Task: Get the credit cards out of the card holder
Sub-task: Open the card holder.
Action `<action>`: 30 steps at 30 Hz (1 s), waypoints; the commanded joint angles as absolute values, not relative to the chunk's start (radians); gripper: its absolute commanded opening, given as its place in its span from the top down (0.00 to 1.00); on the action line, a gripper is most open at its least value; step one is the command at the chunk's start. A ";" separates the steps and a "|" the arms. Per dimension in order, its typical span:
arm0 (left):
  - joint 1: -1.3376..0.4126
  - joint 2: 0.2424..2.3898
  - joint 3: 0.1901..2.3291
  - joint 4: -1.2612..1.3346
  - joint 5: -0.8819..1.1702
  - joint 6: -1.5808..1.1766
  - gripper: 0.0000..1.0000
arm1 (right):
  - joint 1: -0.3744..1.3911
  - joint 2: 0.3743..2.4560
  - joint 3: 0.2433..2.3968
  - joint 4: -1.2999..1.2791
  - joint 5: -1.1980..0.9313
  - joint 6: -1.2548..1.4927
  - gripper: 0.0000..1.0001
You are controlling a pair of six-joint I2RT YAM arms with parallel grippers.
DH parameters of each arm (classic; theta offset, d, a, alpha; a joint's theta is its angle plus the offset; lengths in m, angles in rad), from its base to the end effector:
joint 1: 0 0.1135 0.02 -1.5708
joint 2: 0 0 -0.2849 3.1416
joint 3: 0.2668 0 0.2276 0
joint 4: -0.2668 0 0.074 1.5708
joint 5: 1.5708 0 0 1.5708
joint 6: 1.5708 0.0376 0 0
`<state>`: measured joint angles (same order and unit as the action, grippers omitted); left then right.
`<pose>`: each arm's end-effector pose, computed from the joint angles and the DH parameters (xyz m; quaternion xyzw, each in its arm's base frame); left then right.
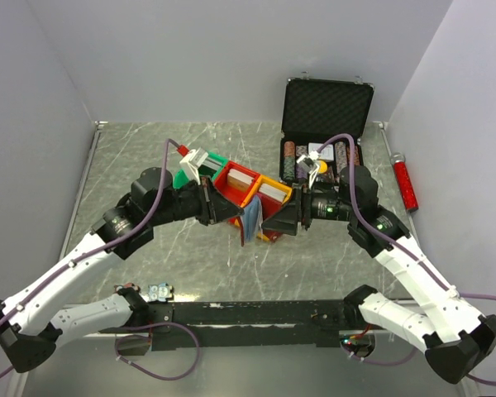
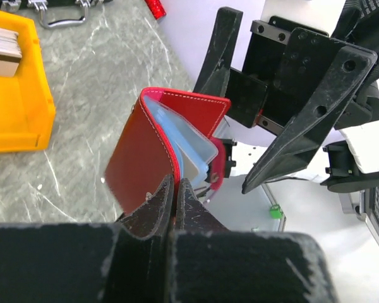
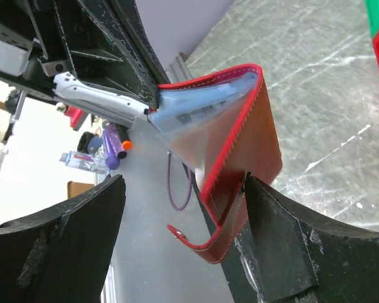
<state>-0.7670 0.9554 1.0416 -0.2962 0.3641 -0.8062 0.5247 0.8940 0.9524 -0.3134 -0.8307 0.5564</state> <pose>0.1173 -0.1317 0.4021 0.0989 0.7666 -0.5374 0.3373 0.1188 0.1009 0.3833 -0.2352 0.7278 0.5617 0.3154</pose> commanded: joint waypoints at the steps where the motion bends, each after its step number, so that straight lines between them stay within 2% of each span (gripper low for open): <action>1: -0.778 0.960 1.135 -0.345 0.362 -0.804 0.99 | 0.509 0.885 0.945 -0.189 -0.900 0.594 0.17; 17: -0.784 0.953 1.114 -0.292 0.390 -0.825 0.99 | 0.511 0.931 0.986 -0.271 -0.819 0.540 0.31; 24: -0.782 0.936 1.091 -0.273 0.388 -0.827 0.99 | 0.511 0.922 0.985 -0.279 -0.812 0.535 0.57; 28: -0.782 0.930 1.071 -0.255 0.387 -0.827 0.99 | 0.511 0.916 1.002 -0.304 -0.807 0.525 0.62; 30: -0.784 0.927 1.063 -0.247 0.385 -0.825 0.99 | 0.509 0.914 1.015 -0.333 -0.792 0.508 0.69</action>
